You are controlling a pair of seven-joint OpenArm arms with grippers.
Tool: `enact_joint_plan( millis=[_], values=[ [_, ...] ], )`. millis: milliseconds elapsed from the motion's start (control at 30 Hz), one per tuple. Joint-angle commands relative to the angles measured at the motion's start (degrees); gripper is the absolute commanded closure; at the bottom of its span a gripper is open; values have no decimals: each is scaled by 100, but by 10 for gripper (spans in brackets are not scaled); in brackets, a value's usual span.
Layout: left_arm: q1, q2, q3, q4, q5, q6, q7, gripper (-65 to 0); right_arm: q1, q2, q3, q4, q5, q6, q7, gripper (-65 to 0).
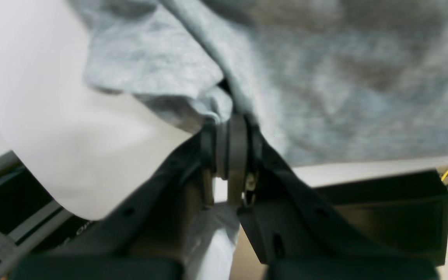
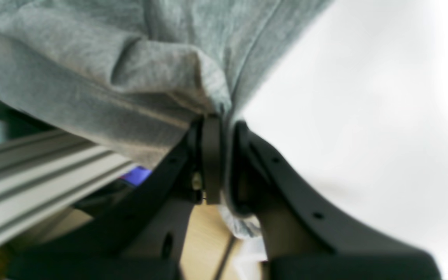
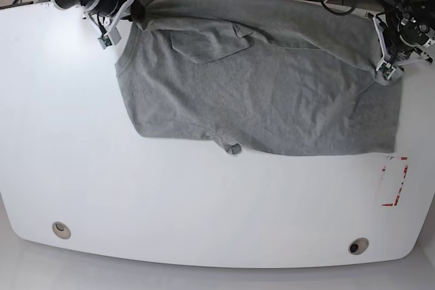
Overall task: Layout the t-shirt on the table in an organized manner, then fold the t-shirt properly
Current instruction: 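Lay the shirt flat, stretching its edge taut between both grippers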
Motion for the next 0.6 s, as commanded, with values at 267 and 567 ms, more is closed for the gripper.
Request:
enact_joint_plan(
  millis=[267, 567],
  values=[
    [-184, 159, 245, 114, 32, 7, -36, 0, 372, 844, 42, -584, 41, 3, 48, -40],
    [-149, 211, 509, 114, 32, 7, -27, 0, 574, 1204, 7, -1182, 41, 3, 180, -40]
  ],
)
